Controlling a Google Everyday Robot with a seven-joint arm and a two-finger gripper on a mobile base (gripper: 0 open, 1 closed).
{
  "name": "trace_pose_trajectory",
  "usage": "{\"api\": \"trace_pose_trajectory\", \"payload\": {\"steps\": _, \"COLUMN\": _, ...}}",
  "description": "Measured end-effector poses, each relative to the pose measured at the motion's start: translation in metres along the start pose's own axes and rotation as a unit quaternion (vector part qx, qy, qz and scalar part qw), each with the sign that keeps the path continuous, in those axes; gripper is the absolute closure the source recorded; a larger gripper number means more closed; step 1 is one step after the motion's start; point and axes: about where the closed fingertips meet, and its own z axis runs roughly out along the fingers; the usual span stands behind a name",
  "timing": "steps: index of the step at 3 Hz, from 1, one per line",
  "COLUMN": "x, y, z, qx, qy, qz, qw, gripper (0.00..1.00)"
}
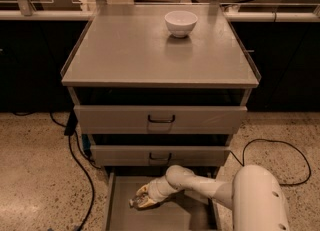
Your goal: Place water bottle into bottom drawer
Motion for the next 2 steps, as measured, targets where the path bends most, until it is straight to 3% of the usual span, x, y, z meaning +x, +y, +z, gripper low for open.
{"api": "trace_pose_trajectory", "payload": {"steps": 1, "x": 0.0000, "y": 0.0000, "z": 0.0001, "qx": 0.000, "qy": 0.000, "qz": 0.000, "qw": 1.0000, "gripper": 0.86}}
{"api": "trace_pose_trajectory", "payload": {"steps": 2, "x": 0.0000, "y": 0.0000, "z": 0.0001, "qx": 0.000, "qy": 0.000, "qz": 0.000, "qw": 1.0000, "gripper": 0.64}}
